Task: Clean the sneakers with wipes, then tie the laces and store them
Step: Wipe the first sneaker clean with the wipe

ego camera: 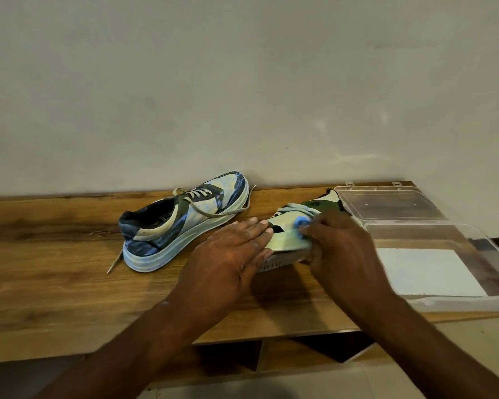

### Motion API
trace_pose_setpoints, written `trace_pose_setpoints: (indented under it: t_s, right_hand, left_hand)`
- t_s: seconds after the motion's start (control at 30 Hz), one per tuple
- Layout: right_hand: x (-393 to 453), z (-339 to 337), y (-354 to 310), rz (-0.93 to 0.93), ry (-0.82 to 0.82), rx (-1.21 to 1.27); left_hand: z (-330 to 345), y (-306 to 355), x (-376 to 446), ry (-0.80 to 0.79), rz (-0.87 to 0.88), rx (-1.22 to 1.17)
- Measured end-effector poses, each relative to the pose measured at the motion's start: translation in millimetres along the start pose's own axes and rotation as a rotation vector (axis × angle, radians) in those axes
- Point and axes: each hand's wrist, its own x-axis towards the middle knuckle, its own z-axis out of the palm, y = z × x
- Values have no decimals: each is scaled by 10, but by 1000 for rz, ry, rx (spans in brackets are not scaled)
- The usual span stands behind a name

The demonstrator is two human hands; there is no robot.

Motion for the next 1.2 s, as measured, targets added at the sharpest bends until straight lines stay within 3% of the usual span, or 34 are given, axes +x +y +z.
trace_pose_setpoints:
  t_s: [0.13, 0.33, 0.47, 0.63, 0.77, 1.0, 1.2]
  right_hand:
    - [49, -95, 214, 132, 10, -80]
    - [-73, 96, -284, -48, 48, 79]
    - [-55, 95, -213, -135, 51, 32]
    - [46, -15, 313, 36, 27, -205]
    - [60, -15, 356, 122, 66, -217]
    - [-97, 144, -222, -134, 0, -102]
    - [47, 62, 138, 12, 20, -201]
  left_hand:
    - [-1, 10, -3, 17, 4, 11]
    - [-15, 44, 12, 25, -2, 57]
    - [-27, 15, -16, 17, 11, 54]
    - [-11, 17, -16, 30, 3, 37]
    - [-5, 41, 0, 49, -32, 15]
    - [-43, 38, 2, 32, -50, 29]
    - [-31, 31, -37, 27, -22, 49]
